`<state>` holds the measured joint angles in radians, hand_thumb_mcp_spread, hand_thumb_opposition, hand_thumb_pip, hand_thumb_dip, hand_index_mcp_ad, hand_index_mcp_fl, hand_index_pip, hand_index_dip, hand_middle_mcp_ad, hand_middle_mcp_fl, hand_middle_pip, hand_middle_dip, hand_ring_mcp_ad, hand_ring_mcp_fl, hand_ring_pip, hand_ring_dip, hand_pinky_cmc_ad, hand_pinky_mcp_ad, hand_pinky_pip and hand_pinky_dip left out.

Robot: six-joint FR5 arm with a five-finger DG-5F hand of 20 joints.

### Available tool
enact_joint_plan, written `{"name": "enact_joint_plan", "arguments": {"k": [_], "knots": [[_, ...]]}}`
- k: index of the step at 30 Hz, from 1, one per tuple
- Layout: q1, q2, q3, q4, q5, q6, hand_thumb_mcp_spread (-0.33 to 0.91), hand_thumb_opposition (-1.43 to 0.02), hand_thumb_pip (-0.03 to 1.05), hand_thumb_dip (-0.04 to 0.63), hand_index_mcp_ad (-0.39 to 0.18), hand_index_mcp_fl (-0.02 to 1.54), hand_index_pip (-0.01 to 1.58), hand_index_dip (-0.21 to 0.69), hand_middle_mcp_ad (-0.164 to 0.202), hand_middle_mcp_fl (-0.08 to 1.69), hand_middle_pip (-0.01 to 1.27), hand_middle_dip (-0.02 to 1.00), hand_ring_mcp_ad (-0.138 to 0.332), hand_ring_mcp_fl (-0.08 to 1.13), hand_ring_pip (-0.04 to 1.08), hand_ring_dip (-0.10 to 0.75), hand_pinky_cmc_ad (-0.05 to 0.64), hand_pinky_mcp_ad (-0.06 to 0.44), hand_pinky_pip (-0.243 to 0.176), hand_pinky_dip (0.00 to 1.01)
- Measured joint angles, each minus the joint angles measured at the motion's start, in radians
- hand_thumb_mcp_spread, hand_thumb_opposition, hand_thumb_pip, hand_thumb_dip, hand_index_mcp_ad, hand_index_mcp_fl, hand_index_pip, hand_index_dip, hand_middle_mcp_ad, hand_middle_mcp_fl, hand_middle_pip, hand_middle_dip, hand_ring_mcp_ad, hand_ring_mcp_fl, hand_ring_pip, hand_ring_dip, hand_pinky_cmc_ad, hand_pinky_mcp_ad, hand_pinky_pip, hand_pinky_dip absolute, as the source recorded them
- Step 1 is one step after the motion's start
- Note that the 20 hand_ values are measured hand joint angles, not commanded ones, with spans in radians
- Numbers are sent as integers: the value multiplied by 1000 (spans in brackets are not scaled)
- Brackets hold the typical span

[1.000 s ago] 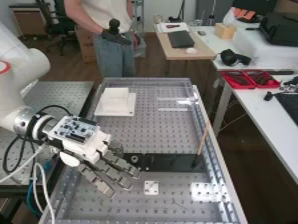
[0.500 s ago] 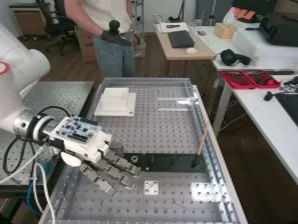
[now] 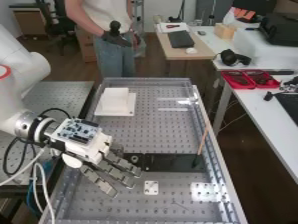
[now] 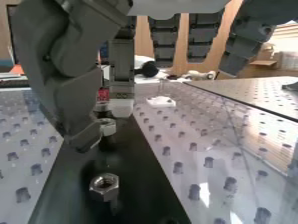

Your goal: Grab the larger nut and place it in the white container

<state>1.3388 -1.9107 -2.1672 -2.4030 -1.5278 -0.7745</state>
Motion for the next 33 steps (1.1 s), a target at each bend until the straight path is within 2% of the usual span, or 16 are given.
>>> {"name": "enact_joint_plan", "arguments": {"k": [23, 33], "knots": [[-8, -14, 18, 2, -26, -12, 398, -852, 588, 223, -138, 168, 1496, 227, 96, 45, 138, 175, 162, 16, 82, 17, 412, 279, -106, 194], [-11, -15, 20, -3, -42, -22, 398, -852, 585, 225, -138, 171, 1482, 209, 96, 45, 133, 175, 162, 16, 82, 21, 412, 278, -108, 182]]}}
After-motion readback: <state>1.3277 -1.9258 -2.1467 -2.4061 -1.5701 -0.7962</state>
